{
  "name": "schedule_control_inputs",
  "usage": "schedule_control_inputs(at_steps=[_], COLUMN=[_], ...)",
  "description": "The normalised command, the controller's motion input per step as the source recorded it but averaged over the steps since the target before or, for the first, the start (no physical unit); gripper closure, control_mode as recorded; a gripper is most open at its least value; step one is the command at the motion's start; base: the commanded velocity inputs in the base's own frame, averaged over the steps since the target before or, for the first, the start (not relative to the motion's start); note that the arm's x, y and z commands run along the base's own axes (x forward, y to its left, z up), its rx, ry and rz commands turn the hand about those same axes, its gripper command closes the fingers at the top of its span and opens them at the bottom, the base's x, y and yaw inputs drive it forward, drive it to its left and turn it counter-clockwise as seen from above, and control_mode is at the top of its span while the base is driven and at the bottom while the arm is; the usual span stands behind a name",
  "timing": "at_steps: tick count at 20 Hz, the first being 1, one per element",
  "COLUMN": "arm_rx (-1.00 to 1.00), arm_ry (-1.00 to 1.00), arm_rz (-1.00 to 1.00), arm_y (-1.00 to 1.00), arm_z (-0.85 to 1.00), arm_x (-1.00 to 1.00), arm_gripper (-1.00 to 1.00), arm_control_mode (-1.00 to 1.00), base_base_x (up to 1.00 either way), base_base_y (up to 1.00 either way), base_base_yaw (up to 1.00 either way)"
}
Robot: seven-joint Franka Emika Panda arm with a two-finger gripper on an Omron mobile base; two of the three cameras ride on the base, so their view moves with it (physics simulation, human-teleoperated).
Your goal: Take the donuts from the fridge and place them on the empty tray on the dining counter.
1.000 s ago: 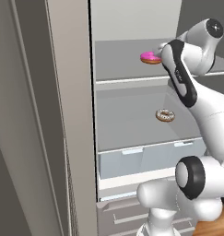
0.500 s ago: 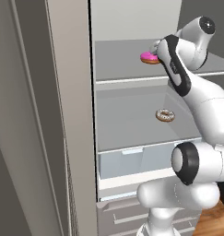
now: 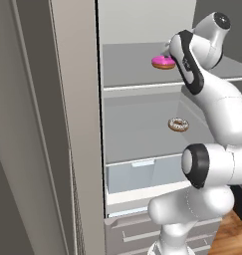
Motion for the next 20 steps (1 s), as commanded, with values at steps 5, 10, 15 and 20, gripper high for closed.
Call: schedule_control_inputs(at_steps=[5,10,15,20], arm_rx=[0.00,0.00,0.00,0.00], arm_ry=[0.00,0.01,0.10,0.15], arm_rz=[0.00,0.00,0.00,0.00], arm_y=[0.00,0.00,-0.06,-0.08], arm_z=[-0.01,-0.01,-0.11,-0.12], arm_x=[0.10,0.12,0.01,0.01], arm_gripper=[-1.00,-1.00,-1.00,-1.00], arm_control_mode=[-1.00,-1.00,-1.00,-1.00], base_base_x=[0.00,0.00,0.00,0.00], base_base_y=[0.00,0.00,0.00,0.00], base_base_yaw=[0.00,0.00,0.00,0.00])
